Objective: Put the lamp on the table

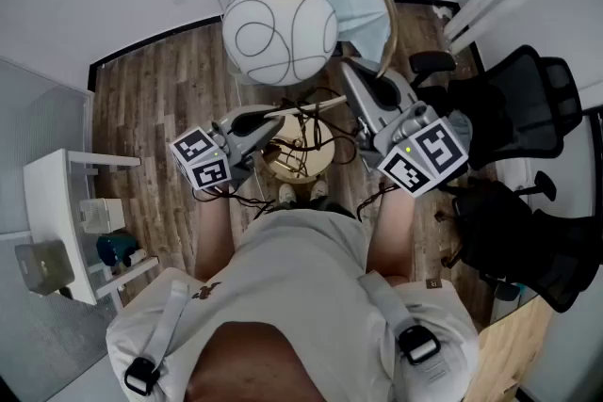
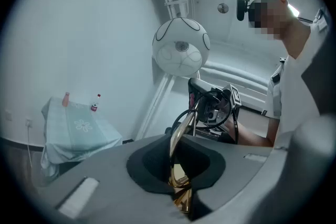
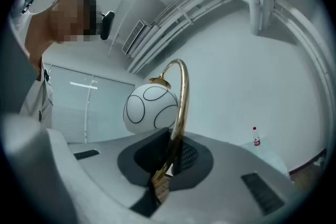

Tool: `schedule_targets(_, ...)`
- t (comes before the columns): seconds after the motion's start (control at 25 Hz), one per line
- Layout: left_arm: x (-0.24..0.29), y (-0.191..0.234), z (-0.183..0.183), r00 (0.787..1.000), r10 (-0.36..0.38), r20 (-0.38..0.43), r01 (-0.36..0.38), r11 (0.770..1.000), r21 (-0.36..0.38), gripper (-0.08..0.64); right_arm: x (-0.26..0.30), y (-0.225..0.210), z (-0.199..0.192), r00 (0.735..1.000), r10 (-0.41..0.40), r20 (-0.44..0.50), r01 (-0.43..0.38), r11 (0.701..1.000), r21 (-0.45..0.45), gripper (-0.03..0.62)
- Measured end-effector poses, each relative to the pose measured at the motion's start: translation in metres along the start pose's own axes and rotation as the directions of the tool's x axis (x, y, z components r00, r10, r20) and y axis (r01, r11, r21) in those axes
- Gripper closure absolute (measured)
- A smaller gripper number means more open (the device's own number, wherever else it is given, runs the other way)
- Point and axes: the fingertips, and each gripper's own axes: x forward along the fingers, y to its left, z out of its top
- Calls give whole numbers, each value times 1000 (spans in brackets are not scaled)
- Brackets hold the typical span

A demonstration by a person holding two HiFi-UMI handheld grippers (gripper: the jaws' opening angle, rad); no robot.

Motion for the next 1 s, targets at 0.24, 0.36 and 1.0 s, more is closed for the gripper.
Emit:
schedule_targets(0.24,5,-1,-5,1000,14,4,-14,1000,5,534,-5,-5,-1,1000,9,-6,-9,1000,-3,591)
schedule_targets(0.36,9,0,-6,1000,23,8,-23,1000,1,534,-5,-8,-1,1000,13,-4,-13,1000,-4,592)
schedule_targets(1.0,32,5,-4,997,77,23,-77,997,-1,534,-4,-35,1,998,52,-23,-51,999,13,591)
